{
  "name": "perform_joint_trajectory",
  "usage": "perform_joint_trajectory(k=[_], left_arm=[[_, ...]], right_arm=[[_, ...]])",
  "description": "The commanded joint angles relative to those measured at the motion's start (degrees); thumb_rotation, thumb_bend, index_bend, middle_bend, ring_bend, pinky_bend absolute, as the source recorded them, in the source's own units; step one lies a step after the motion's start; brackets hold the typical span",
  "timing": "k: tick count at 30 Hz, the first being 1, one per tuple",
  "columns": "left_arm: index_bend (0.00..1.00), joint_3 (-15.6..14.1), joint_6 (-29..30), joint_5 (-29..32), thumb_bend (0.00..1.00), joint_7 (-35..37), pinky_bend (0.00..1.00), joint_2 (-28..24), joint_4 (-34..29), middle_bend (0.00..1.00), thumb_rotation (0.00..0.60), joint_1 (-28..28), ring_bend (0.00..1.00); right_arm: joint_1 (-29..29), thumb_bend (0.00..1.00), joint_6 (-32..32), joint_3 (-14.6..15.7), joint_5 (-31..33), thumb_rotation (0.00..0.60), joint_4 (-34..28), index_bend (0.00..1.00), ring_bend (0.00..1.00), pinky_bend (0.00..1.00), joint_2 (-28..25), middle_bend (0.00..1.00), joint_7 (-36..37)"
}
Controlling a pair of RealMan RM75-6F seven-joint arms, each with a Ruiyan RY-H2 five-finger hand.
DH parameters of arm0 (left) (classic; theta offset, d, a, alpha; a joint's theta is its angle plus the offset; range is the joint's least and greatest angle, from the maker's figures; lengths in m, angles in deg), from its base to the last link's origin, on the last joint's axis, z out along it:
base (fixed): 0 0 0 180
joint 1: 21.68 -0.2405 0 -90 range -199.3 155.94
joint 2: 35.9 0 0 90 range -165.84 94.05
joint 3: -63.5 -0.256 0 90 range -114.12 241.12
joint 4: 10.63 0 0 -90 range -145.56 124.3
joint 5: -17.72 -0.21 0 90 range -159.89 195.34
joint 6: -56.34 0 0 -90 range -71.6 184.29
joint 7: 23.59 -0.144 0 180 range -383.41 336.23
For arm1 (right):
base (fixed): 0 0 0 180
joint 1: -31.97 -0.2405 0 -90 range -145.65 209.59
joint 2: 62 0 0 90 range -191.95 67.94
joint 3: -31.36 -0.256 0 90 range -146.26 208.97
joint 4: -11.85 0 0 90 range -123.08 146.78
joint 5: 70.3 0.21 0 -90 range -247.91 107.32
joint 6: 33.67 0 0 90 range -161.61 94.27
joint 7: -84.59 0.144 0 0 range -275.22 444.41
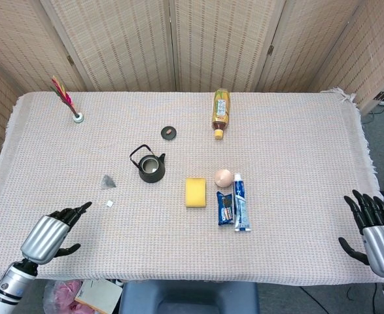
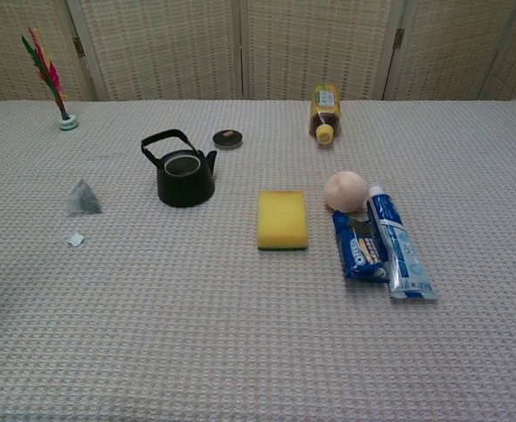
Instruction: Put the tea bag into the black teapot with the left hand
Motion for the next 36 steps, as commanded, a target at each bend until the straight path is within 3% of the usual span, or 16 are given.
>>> perform_joint_trajectory(k=[1,4,9,15,25,36], left_arm=[[0.36,1.3,0.8,-3.5,0.17,12.4,1.0,1.7,4.4,1.0,0.6,3.9,1.0],[0.39,2.8,-3.7,-0.8,0.22,13.1,1.0,0.3,2.9,1.0,0.6,6.7,1.0],[0.39,4.7,-11.5,4.1,0.35,4.7,1.0,-0.4,0.0,1.0,0.6,10.3,1.0],[0.39,7.0,-17.4,10.2,0.35,0.6,1.0,2.2,0.8,1.0,0.6,13.6,1.0],[0.39,7.0,-21.6,13.0,0.35,4.3,1.0,7.9,6.6,1.0,0.6,17.0,1.0],[0.41,4.3,-25.1,10.9,0.35,13.9,1.0,13.6,18.1,1.0,0.6,20.2,1.0]], right_arm=[[-0.4,0.18,-0.6,0.0,-0.2,0.6,-0.2,0.0,0.0,0.0,0.0,0.0,-0.1],[-0.9,0.18,-1.2,0.0,-0.4,0.6,-0.2,0.0,0.0,0.0,0.1,0.0,-0.3],[-1.5,0.18,-1.8,-0.1,-0.7,0.6,-0.5,0.0,0.0,0.0,0.3,0.0,-0.8],[-2.7,0.18,-4.5,-0.1,0.4,0.6,-0.6,0.0,0.0,0.0,0.2,0.0,-1.1],[-2.2,0.18,-3.0,-0.1,0.5,0.6,-0.7,0.0,0.0,0.0,-0.2,0.0,0.0],[-1.4,0.18,-1.0,0.0,-0.3,0.6,-0.5,0.0,0.0,0.0,-0.7,0.0,1.4]])
